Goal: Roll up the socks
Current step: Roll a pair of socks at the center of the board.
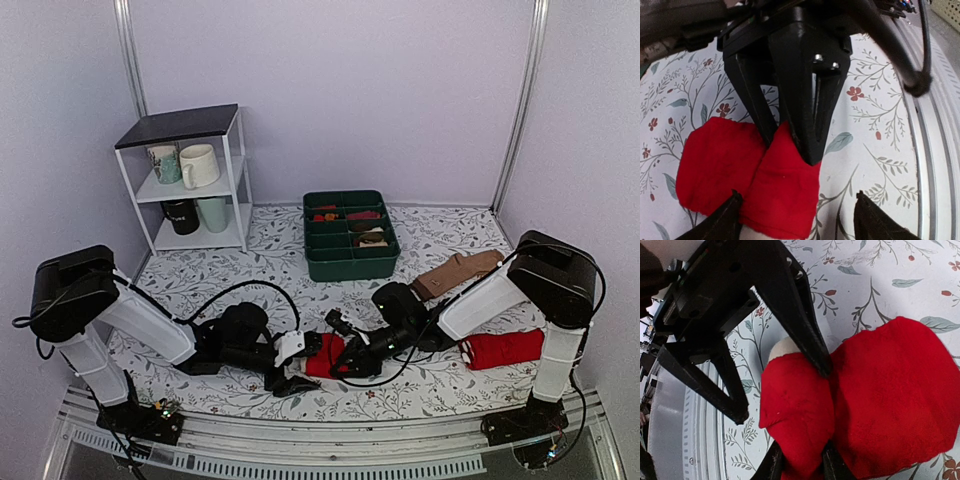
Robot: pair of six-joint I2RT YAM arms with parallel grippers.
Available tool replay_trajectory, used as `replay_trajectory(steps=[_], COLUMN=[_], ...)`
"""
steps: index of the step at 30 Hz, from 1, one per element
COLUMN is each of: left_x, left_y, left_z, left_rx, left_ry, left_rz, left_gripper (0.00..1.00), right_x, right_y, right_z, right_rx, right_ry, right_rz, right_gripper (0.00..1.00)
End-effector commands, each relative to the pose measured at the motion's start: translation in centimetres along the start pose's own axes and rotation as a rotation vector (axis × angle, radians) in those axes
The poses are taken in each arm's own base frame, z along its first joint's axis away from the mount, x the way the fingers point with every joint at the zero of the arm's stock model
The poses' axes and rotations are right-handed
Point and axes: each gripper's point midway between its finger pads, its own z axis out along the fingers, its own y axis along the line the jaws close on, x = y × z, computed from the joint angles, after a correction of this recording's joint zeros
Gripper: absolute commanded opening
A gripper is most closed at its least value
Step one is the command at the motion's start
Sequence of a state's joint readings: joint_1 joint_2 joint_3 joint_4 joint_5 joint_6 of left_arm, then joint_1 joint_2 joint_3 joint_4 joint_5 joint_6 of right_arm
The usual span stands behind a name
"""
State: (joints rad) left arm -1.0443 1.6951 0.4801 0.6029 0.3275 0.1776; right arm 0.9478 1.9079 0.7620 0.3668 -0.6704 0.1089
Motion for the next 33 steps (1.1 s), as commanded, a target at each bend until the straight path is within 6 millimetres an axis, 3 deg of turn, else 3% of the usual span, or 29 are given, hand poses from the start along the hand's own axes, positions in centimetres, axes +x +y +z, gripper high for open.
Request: replay_trajectory(steps=[1,5,15,16,17,18,24,28,31,33], left_x=[-0.4,0.4,1.1,1.3,1.5,1.9,3.7,4.7,6.0,7.4], left_y=[-0.7,-0.8,-0.3,-0.2,-0.1,0.0,0.7,0.4,0.2,0.1], left_z=[0.6,1.1,1.1,1.1,1.2,1.2,0.9,0.6,0.6,0.6], left_rx=[0.046,0.060,0.030,0.032,0.040,0.055,0.051,0.066,0.089,0.100], left_ry=[0.002,0.025,0.046,0.055,0.068,0.086,0.157,0.199,0.240,0.276], left_rz=[0.003,-0.013,-0.069,-0.081,-0.100,-0.133,-0.285,-0.370,-0.455,-0.517], left_gripper=[0.62,0.46,0.48,0.42,0.26,0.01,0.00,0.00,0.00,0.00], right_x=[11.9,12.0,12.1,11.9,11.7,11.6,10.2,8.5,5.0,1.7], right_y=[-2.0,-2.1,-2.4,-2.4,-2.4,-2.4,-2.7,-3.1,-4.1,-4.0], right_z=[-0.2,-0.1,0.0,0.1,0.1,0.2,0.3,0.2,-1.0,-3.2], right_rx=[0.098,0.100,0.102,0.101,0.102,0.102,0.120,0.150,0.260,0.353], right_ry=[0.344,0.346,0.348,0.345,0.343,0.340,0.314,0.279,0.167,0.012], right_rz=[0.264,0.273,0.279,0.279,0.277,0.274,0.239,0.195,0.102,-0.002], right_gripper=[0.19,0.19,0.19,0.19,0.20,0.20,0.23,0.29,0.37,0.40])
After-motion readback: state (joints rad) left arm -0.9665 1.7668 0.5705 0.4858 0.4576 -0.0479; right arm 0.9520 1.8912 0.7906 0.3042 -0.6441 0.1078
